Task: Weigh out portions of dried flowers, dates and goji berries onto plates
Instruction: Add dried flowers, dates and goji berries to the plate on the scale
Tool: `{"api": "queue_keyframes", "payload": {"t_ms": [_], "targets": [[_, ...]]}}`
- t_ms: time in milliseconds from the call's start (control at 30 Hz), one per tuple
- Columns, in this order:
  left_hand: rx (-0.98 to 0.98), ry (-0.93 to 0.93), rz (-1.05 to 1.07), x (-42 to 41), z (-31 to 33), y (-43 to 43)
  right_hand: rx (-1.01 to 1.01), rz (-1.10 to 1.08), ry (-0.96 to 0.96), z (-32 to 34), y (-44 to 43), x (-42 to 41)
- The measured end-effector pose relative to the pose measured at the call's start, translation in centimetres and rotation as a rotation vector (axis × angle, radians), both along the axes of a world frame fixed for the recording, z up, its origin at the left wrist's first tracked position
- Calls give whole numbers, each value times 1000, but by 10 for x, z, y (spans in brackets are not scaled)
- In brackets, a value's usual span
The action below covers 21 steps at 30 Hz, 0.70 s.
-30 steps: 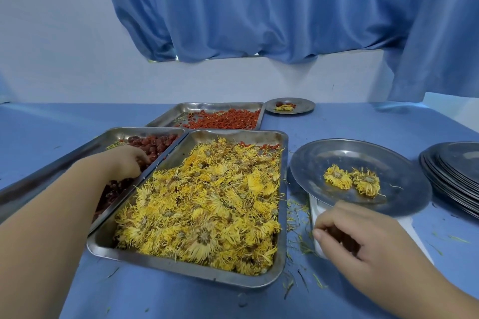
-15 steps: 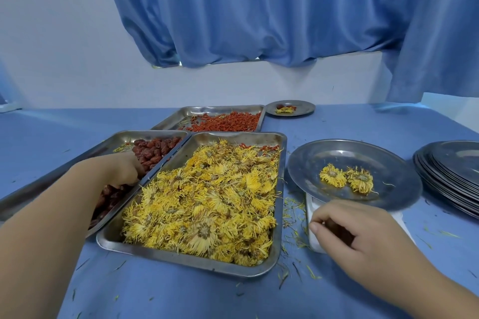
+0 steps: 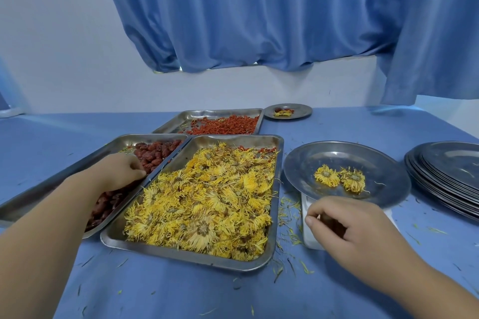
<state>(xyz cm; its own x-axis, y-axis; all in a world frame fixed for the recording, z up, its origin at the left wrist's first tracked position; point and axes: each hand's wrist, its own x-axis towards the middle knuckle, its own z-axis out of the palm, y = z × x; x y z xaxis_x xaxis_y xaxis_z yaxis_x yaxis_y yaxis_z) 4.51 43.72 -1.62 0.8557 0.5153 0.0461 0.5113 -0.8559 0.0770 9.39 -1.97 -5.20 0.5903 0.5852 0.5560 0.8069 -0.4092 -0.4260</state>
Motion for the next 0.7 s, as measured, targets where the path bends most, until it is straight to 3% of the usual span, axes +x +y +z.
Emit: {"api": "queue_keyframes", "payload": {"t_ms": [200, 300, 500, 700], "targets": [[70, -109, -19, 7, 17, -20, 39, -15, -2, 0, -3, 3], [19, -232, -140, 16, 30, -50, 82, -24, 13, 2, -6, 6], [-99, -258, -406, 48, 40, -140, 191, -74, 62, 7, -15, 12], [-168, -255, -652, 85, 36, -229, 474, -149, 254, 14, -24, 26]]}}
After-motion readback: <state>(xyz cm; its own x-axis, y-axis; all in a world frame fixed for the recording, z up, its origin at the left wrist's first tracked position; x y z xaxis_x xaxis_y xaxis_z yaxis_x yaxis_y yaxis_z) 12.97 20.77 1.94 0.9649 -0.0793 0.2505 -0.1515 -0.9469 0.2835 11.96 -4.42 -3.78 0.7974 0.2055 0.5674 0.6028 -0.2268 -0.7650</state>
